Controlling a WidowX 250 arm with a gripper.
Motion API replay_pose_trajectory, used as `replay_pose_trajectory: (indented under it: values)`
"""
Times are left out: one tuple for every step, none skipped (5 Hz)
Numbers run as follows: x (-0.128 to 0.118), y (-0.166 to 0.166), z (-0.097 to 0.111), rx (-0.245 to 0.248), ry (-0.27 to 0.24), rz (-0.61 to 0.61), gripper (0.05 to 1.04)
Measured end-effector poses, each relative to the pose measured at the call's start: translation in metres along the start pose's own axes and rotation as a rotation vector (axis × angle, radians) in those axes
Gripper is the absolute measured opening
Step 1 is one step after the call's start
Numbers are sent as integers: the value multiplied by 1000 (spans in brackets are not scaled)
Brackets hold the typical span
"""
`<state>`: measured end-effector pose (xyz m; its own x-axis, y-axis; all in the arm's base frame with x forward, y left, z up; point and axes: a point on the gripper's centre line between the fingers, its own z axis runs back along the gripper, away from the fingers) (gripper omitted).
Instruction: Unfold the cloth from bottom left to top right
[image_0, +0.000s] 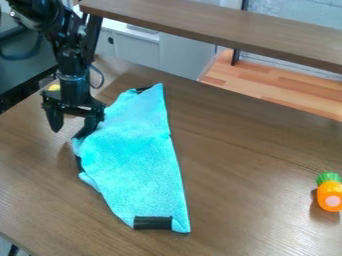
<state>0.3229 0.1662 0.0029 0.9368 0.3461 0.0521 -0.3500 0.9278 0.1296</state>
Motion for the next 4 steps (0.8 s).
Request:
replay_pose_trajectory:
  values:
    - [-1, -2, -4, 18, 1, 6, 973]
    - [-2, -4, -7, 17, 9, 2, 777]
    - [-2, -6, -6, 5, 11, 4, 474]
    - [-5, -7, -7, -5, 29, -1, 221]
